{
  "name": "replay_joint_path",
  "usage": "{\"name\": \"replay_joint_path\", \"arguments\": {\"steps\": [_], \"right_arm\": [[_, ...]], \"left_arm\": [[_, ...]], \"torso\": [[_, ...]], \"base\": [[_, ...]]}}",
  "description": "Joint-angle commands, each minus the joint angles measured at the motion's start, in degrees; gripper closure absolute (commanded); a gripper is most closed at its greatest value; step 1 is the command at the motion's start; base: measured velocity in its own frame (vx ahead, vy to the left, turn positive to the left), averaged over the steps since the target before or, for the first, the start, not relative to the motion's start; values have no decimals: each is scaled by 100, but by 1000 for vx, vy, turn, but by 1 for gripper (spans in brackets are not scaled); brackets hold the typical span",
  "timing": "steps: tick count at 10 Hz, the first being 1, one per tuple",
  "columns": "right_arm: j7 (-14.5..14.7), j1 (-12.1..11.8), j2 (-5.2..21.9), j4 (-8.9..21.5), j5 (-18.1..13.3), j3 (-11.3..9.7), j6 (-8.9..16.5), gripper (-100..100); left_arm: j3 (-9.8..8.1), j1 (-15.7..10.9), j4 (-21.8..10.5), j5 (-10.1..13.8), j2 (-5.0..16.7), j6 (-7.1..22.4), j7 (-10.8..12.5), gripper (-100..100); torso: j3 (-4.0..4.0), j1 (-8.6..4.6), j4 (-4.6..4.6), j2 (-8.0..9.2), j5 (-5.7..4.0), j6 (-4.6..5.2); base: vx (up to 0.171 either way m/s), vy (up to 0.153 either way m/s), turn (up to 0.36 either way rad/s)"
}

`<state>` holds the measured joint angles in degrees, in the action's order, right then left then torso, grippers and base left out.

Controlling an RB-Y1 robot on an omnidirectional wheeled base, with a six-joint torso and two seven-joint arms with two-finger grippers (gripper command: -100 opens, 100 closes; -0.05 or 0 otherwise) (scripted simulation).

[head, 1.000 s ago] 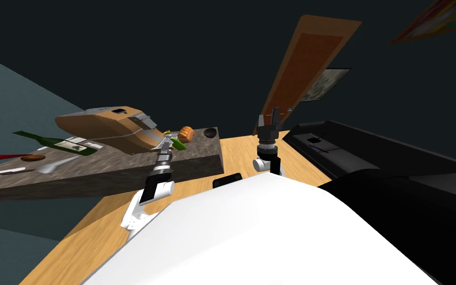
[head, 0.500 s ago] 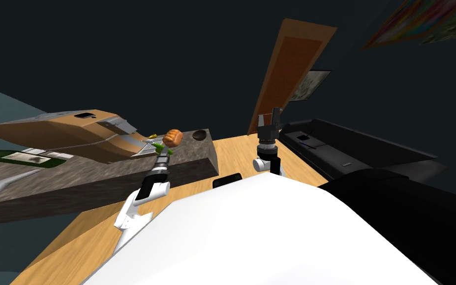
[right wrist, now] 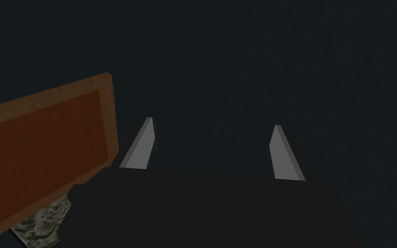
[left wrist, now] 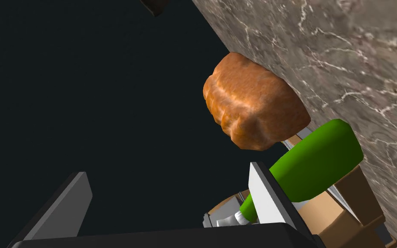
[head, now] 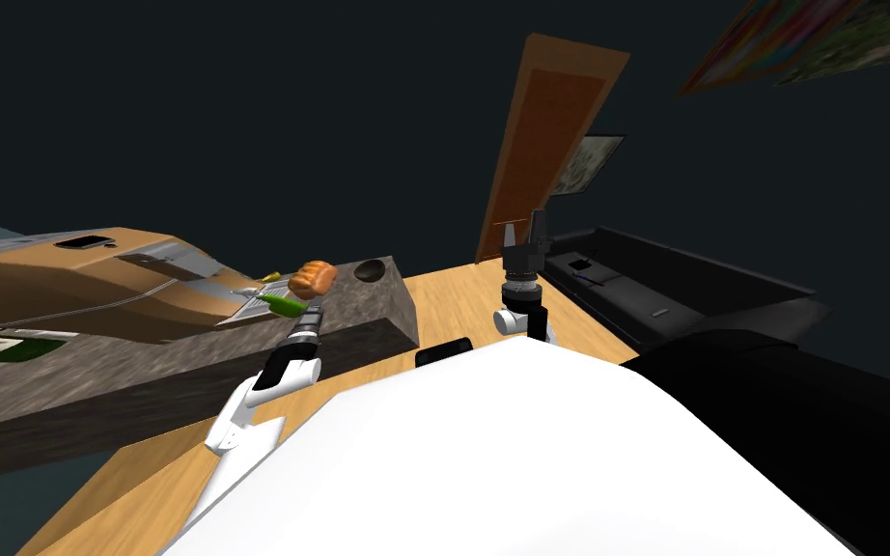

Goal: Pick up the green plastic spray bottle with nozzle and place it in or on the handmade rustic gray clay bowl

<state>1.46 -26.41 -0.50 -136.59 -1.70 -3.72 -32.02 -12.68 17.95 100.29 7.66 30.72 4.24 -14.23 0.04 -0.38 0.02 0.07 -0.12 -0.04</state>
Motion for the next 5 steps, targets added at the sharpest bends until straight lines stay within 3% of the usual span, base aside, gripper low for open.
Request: {"name": "replay_joint_path", "arguments": {"steps": [1,4,5], "right_arm": [[0,0,0,0,0,0,0,0],[0,0,0,0,0,0,0,0],[0,0,0,0,0,0,0,0]], "left_arm": [[-112,-33,-286,109,212,270,-80,-100],[-208,-57,-738,200,397,472,-150,-100],[-308,-74,-897,289,585,654,-219,-100]], "torso": [[0,0,0,0,0,0],[-3,-6,-1,-6,-1,2],[-1,4,0,-2,0,0]], "base": [[53,-157,-131],[57,-131,-100],[54,-149,-160]]}}
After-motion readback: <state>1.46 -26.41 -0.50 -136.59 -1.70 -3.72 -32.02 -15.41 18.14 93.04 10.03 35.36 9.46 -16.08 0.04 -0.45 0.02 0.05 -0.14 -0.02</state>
